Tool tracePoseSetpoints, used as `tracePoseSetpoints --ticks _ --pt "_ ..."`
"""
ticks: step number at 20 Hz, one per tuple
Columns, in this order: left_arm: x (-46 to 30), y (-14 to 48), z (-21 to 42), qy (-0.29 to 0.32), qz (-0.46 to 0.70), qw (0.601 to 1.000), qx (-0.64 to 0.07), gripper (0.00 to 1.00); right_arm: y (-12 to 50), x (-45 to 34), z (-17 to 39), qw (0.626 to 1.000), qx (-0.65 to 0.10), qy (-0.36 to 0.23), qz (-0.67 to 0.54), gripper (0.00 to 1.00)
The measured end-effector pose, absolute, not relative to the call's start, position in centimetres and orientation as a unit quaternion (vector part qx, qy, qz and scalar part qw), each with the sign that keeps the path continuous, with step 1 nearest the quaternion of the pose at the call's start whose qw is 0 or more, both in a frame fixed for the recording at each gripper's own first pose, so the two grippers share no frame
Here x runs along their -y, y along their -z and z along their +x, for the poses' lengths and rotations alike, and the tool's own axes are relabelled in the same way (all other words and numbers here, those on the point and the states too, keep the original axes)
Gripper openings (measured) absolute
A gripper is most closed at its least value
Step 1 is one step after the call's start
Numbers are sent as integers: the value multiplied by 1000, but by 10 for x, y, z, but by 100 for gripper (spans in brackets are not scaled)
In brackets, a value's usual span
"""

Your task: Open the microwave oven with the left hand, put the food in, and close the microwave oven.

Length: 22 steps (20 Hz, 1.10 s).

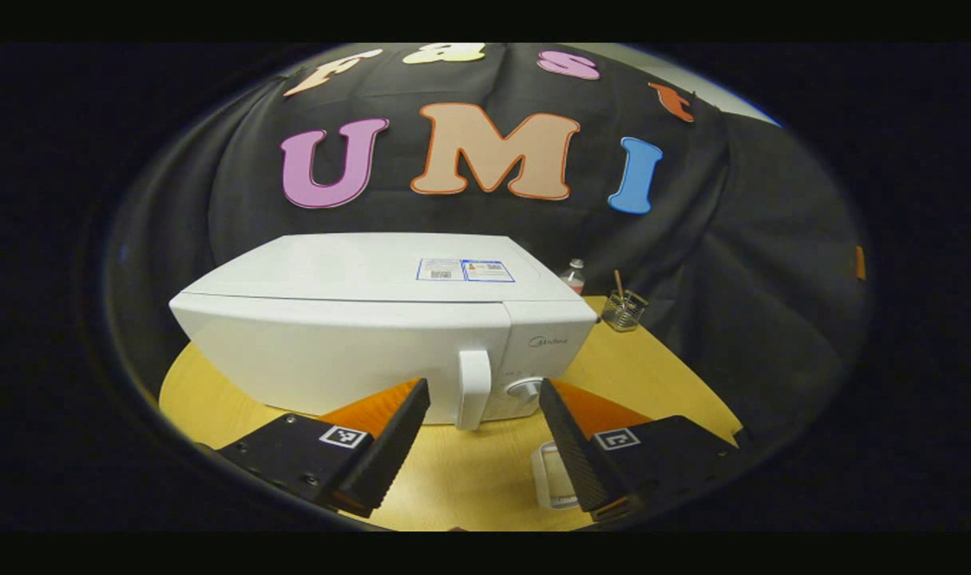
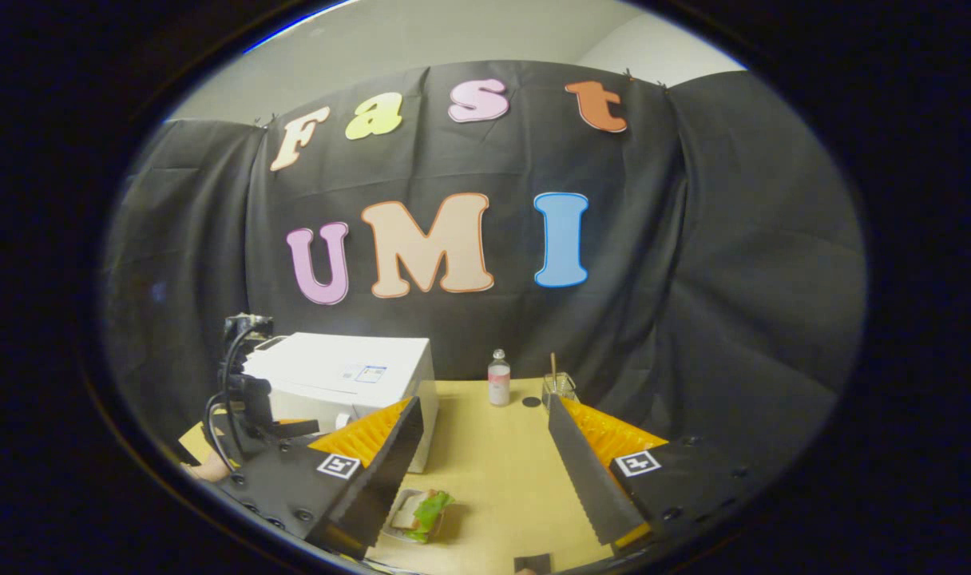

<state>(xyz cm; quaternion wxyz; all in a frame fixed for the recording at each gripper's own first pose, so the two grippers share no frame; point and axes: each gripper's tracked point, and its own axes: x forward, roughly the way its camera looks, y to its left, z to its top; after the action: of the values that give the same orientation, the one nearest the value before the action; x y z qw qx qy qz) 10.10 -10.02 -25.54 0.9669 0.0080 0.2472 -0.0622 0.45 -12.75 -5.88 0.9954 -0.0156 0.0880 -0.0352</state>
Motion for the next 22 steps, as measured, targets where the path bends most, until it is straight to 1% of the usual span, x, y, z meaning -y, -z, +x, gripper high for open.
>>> tracePoseSetpoints --ticks 2,3,4,6,8,9,10,11,13,15,16,18,19,20,21,22 --pt "103 267 109 55 12 964 -259 83 63 135 7 995 -95 36 -9 96" --pt "104 273 110 51 12 962 -267 83 65 139 8 994 -98 37 -5 96" --pt "104 278 113 47 13 961 -272 83 66 142 10 994 -101 38 -2 99" --pt "102 284 116 36 16 959 -280 83 69 149 11 993 -108 40 1 99" --pt "102 290 120 32 17 958 -285 79 72 154 12 993 -112 39 -3 99" --pt "102 293 123 29 18 958 -284 77 73 154 13 993 -113 36 -5 96" --pt "101 297 126 26 21 958 -286 67 74 153 13 993 -115 32 -6 96" --pt "99 298 128 21 27 958 -286 61 76 152 12 993 -116 27 -6 96" --pt "98 300 130 19 26 958 -286 43 77 146 10 993 -116 15 -1 96" --pt "92 302 130 12 27 958 -287 55 80 142 10 993 -115 3 2 96" --pt "88 303 131 5 27 958 -286 43 80 140 10 993 -116 -1 1 96" --pt "88 302 132 5 24 959 -284 33 81 137 8 993 -116 -8 -4 96" --pt "88 303 131 4 29 958 -285 30 81 136 6 993 -115 -11 -6 96" --pt "87 303 131 2 31 959 -283 31 81 135 4 993 -116 -13 -9 96" --pt "87 302 131 0 29 958 -284 28 85 134 1 993 -118 -14 -10 99" --pt "87 302 130 1 27 958 -284 29 86 135 -1 993 -120 -13 -10 96"
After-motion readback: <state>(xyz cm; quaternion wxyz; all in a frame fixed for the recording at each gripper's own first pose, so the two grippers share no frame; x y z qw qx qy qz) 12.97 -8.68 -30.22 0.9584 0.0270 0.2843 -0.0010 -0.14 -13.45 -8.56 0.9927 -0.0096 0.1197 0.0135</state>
